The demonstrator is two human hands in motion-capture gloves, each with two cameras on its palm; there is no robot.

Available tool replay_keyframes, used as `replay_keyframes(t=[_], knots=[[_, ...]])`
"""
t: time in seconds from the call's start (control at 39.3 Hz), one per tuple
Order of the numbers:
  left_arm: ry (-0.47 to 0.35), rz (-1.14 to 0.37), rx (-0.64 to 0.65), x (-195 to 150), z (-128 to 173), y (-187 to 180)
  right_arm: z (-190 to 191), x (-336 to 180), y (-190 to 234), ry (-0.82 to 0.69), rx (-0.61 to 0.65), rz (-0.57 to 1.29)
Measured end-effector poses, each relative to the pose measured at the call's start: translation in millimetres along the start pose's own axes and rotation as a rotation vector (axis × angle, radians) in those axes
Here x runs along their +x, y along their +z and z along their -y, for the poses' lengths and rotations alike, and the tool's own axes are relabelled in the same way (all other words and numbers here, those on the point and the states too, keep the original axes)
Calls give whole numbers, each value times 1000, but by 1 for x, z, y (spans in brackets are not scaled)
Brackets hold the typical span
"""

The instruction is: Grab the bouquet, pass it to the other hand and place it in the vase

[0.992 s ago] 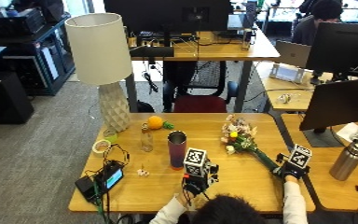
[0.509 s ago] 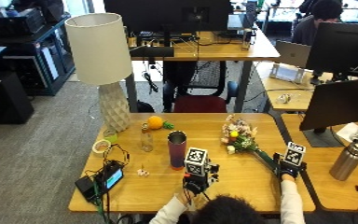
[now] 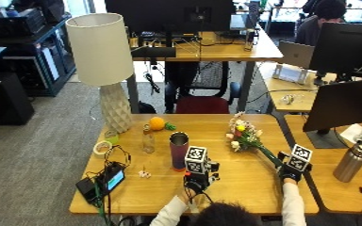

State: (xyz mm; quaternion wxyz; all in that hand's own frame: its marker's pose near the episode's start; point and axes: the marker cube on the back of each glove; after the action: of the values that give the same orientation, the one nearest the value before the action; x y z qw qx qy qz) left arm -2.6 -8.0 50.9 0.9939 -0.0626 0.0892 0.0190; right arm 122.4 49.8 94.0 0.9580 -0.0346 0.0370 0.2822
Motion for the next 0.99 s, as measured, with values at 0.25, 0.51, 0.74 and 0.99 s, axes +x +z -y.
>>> replay_keyframes(t=[0.25, 0.51, 0.74, 0.99], knots=[[24, -165, 2, 2, 18, -18, 7, -48, -27, -197, 310, 562], [49, -469, 116, 13, 52, -70, 2, -84, -81, -340, 616, 950], [40, -627, 265, 34, 74, -131, 3, -130, -77, -293, 392, 1277], [87, -944, 246, 64, 102, -162, -18, -182, -63, -383, 147, 1562]])
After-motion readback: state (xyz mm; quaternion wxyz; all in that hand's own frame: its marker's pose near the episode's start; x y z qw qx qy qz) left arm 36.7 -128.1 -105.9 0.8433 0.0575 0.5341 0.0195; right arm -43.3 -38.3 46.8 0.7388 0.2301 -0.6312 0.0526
